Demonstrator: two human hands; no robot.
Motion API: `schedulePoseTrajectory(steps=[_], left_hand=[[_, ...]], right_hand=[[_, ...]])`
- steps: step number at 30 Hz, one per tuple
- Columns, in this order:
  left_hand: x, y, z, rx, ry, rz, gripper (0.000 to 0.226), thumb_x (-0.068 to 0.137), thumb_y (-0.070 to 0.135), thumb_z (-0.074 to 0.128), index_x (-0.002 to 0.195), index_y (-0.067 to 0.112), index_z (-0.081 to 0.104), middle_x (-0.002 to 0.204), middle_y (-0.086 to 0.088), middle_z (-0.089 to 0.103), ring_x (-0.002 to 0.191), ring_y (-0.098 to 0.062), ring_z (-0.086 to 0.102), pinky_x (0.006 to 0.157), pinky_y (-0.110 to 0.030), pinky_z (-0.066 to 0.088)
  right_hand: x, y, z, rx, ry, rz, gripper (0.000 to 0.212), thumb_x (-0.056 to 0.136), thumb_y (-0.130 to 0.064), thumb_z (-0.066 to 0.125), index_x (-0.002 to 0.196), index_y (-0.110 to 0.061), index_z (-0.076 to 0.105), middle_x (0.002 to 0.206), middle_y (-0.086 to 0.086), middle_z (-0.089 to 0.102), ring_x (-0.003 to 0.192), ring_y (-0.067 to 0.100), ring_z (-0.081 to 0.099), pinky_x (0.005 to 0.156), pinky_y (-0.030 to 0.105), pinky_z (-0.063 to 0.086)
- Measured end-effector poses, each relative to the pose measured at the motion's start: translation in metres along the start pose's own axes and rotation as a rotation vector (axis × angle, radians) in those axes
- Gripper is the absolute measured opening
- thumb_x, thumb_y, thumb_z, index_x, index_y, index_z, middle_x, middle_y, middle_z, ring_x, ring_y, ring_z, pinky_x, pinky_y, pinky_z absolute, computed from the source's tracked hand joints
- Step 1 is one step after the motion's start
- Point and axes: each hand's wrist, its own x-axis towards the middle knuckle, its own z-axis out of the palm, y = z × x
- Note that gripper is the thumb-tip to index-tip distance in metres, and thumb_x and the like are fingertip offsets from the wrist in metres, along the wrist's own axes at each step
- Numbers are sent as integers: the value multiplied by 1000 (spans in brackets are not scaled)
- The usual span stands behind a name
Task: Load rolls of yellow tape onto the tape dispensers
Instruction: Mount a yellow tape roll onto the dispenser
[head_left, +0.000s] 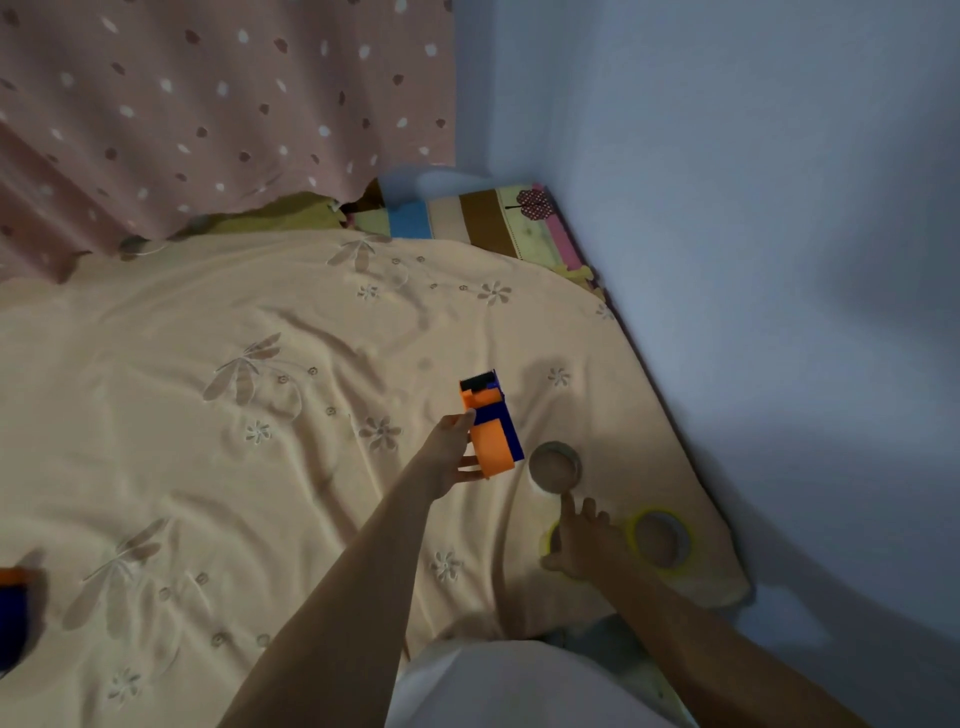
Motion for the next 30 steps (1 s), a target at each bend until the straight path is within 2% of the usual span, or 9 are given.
schedulePoseTrajectory(steps=[6, 11, 14, 16, 18, 20, 22, 26, 30], left_hand=[[-10, -10, -7, -26, -1, 13, 43, 104, 43, 47, 137, 16, 44, 142, -15, 53, 101, -34, 64, 72, -44, 56], [-20, -19, -18, -24, 16, 7, 39, 104, 42, 48, 134, 17, 45, 141, -14, 54, 103, -35, 64, 68, -42, 56], [-24, -18, -25, -22, 12, 13, 42, 104, 42, 50, 137, 16, 45, 141, -14, 54, 110, -39, 62, 71, -43, 57], [-25, -15, -28, -16, 15, 34, 44, 103, 42, 50, 138, 17, 44, 140, -13, 55, 115, -40, 61, 75, -46, 57], [-26, -9, -30, -6, 17, 65, 47, 103, 43, 51, 140, 17, 43, 138, -11, 55, 115, -40, 62, 82, -49, 57], [-27, -4, -31, -7, 7, 99, 46, 102, 44, 52, 139, 18, 45, 135, -10, 57, 109, -36, 65, 83, -49, 58], [-28, 3, -29, -11, -7, 143, 45, 101, 44, 55, 136, 18, 47, 132, -8, 59, 106, -35, 66, 80, -47, 59], [-31, 23, -21, -8, -35, 214, 44, 98, 45, 58, 135, 21, 50, 126, -6, 63, 108, -36, 67, 81, -47, 59], [-36, 42, -13, -19, -102, 310, 43, 97, 46, 59, 134, 24, 52, 126, -5, 66, 104, -32, 69, 72, -40, 59]], right_hand=[[-10, -7, 11, -126, 49, -11, 104, 74, -50, 79, 153, -16, 21, 143, 18, 37, 120, 37, 49, 92, 45, 50], [-14, -3, 18, -222, 149, -72, 70, 79, -26, 74, 140, -20, 40, 133, 13, 44, 113, 35, 51, 87, 42, 52], [-10, -1, 13, -151, 96, -73, 79, 79, -33, 75, 145, -20, 34, 138, 12, 40, 119, 37, 48, 92, 43, 49], [-6, 2, 0, 32, 80, -65, 86, 79, -41, 75, 148, -18, 30, 138, 12, 40, 120, 35, 48, 94, 41, 47], [-2, 6, -23, 482, 64, -61, 86, 76, -36, 79, 148, -17, 36, 138, 10, 45, 120, 31, 51, 94, 35, 49], [-3, 9, -51, 914, 85, -102, 84, 72, -25, 84, 145, -22, 43, 137, 2, 51, 117, 21, 56, 82, 25, 52], [-7, 11, -80, 1140, 131, -121, 79, 72, -23, 86, 140, -25, 47, 133, -2, 55, 113, 15, 59, 72, 21, 54], [-8, 8, -127, 1365, 110, -232, 63, 78, -17, 83, 132, -31, 55, 131, -2, 62, 118, 18, 62, 95, 44, 57], [-7, 1, -152, 1573, -39, -359, 57, 86, -6, 75, 136, -24, 54, 128, 4, 69, 113, 27, 69, 98, 48, 55]])
